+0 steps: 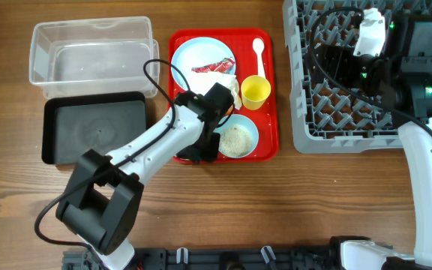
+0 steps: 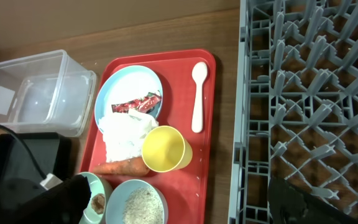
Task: Sort waste into correct bins and load items into the dishwasher rack
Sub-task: 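Reach the left gripper to the green bowl and grasp its rim, then carry the green bowl left and tip scraps onto the black tray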
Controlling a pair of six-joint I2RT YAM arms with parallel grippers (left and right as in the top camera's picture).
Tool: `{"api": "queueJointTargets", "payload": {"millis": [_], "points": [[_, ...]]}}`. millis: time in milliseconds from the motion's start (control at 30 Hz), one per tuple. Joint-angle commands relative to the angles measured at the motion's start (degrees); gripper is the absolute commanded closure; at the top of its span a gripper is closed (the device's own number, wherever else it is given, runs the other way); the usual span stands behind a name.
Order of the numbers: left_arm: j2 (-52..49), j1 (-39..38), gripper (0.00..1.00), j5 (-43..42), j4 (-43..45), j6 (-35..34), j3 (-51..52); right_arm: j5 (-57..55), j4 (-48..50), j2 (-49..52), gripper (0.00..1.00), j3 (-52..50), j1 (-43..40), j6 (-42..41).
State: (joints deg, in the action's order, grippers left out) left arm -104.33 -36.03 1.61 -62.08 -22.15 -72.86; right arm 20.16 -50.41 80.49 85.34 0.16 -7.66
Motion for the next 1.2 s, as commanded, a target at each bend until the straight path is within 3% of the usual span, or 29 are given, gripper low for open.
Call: {"api": "queueJointTargets", "payload": {"millis": [0, 200, 367, 467, 567, 700, 867, 1033, 1167], "points": [[1.2, 0.2, 0.64, -0.9, 3.6, 1.1, 3.6, 0.9, -0.1, 0.4, 0.06, 0.6, 0.0, 0.2], [1.1, 0.3, 0.89, 2.7, 7.0, 0.5, 4.7, 0.9, -0.1, 0.4, 0.1, 0.6, 0.0, 0.2], [1.1, 0.3, 0.88, 2.8, 9.8, 0.5, 4.7, 0.4, -0.2, 0.4, 0.1, 0.5, 0.0, 0.2], [1.1, 0.3, 0.77, 4.5, 10.9, 0.5, 4.7, 0.4, -0.2, 0.4, 0.1, 0.5, 0.0, 0.2], [0.9, 0.3, 0.77, 7.8, 11.5, 0.5, 4.7, 0.0, -0.2, 0.4, 0.1, 0.5, 0.0, 0.2], [0.8, 0.3, 0.96, 9.0, 11.7, 0.5, 4.7, -0.9, -0.3, 0.4, 0.1, 0.5, 0.0, 0.2], [1.3, 0.3, 0.96, 9.0, 10.0, 0.5, 4.1, -0.9, -0.2, 0.4, 0.1, 0.5, 0.0, 0.2], [4.5, 0.9, 0.96, 8.7, 2.4, -0.8, -2.5, -0.9, -0.1, 0.4, 0.1, 0.5, 0.0, 0.2], [11.6, 6.4, 0.96, 0.8, -3.1, -0.7, -10.1, -0.9, 0.1, 0.4, 0.1, 0.5, 0.0, 0.2]]}}
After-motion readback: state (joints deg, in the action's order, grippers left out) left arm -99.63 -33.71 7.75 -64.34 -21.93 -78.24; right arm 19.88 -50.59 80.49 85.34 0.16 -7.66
